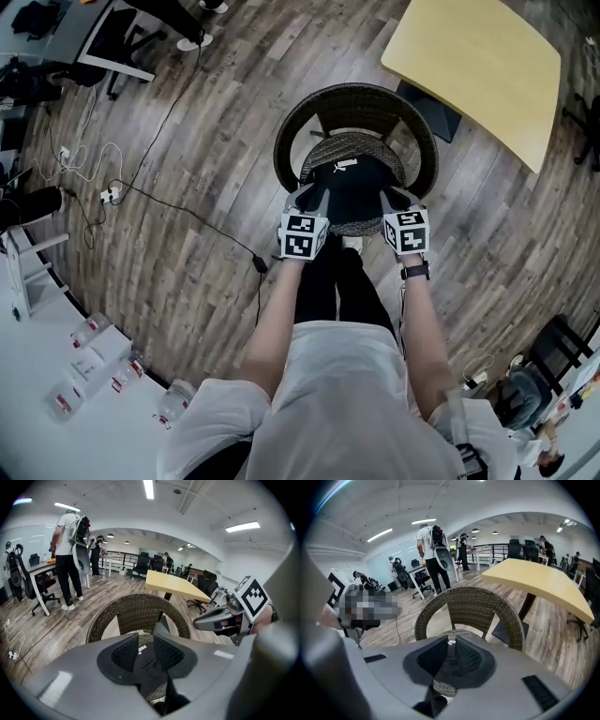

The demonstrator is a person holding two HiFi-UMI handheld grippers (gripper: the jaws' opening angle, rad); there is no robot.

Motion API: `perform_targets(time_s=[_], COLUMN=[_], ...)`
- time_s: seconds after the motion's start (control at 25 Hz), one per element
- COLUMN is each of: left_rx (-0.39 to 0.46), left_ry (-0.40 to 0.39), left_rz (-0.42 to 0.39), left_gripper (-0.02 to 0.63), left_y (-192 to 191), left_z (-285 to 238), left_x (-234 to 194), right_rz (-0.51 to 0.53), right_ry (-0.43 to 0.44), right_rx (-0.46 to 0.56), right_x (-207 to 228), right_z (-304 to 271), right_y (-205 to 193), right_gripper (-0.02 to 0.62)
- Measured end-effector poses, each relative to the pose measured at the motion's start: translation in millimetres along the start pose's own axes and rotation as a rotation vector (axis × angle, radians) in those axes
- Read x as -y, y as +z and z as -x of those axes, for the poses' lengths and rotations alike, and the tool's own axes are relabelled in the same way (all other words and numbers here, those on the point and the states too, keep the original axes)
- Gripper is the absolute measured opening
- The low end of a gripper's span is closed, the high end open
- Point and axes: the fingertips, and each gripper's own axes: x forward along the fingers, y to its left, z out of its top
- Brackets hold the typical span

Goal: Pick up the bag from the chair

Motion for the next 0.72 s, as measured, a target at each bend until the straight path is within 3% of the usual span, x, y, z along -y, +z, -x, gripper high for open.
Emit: perform_targets(time_s=[0.24, 0.32, 0.48, 0.56, 0.72], left_rx=[-0.146, -0.182, -0.236, -0.269, -0.331], left_ry=[-0.005, -0.008, -0.003, -0.002, -0.008], left_rz=[0.104, 0.172, 0.270, 0.293, 0.326], left_gripper=[0.164, 0.180, 0.223, 0.244, 0.268], left_y=[-85, -111, -152, -173, -211], left_z=[-42, -52, -68, -76, -93], left_x=[-24, -30, -45, -50, -58], right_rz=[0.046, 0.061, 0.090, 0.079, 0.080], right_ry=[0.028, 0.055, 0.069, 0.065, 0.014], right_rx=[-0.126, -0.177, -0.252, -0.286, -0.328], right_x=[15, 16, 20, 26, 48], right_z=[-49, -67, -98, -110, -129], right_y=[-51, -71, -104, -121, -145], right_gripper=[0.027, 0.171, 0.186, 0.233, 0.261])
